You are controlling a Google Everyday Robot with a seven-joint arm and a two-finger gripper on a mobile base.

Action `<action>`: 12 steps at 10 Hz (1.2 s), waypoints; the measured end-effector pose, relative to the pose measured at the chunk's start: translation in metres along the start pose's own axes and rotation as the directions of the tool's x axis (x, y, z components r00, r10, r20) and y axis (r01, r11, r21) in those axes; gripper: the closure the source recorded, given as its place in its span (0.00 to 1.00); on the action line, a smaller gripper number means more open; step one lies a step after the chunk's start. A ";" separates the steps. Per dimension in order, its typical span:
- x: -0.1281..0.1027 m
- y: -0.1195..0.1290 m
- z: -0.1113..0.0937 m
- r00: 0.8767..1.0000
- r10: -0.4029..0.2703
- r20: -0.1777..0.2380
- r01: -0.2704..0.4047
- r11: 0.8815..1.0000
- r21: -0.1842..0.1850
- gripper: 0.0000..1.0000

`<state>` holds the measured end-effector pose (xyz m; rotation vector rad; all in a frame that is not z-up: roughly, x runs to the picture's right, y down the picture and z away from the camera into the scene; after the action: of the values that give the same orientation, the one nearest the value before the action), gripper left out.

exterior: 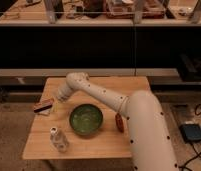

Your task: Pick up the ceramic bowl

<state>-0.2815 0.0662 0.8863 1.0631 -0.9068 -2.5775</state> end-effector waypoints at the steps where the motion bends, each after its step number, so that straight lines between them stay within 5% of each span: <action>1: 0.000 0.000 -0.001 1.000 0.003 0.003 -0.003 1.000 0.001 0.20; 4: 0.002 0.002 -0.035 0.997 0.069 0.037 -0.068 0.997 -0.039 0.20; 6: -0.009 -0.001 -0.081 0.981 0.152 0.120 -0.139 0.984 -0.106 0.20; 7: -0.024 -0.004 -0.103 0.960 0.201 0.195 -0.172 0.973 -0.154 0.20; 8: -0.049 -0.009 -0.130 0.920 0.271 0.283 -0.213 0.952 -0.218 0.20; 9: -0.062 -0.015 -0.146 0.893 0.317 0.320 -0.243 0.937 -0.250 0.20; 11: -0.085 -0.045 -0.177 0.821 0.465 0.331 -0.377 0.877 -0.297 0.20; 12: -0.088 -0.057 -0.182 0.800 0.518 0.302 -0.436 0.848 -0.301 0.20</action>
<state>-0.0893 0.0624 0.8010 0.2253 -0.8120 -2.3862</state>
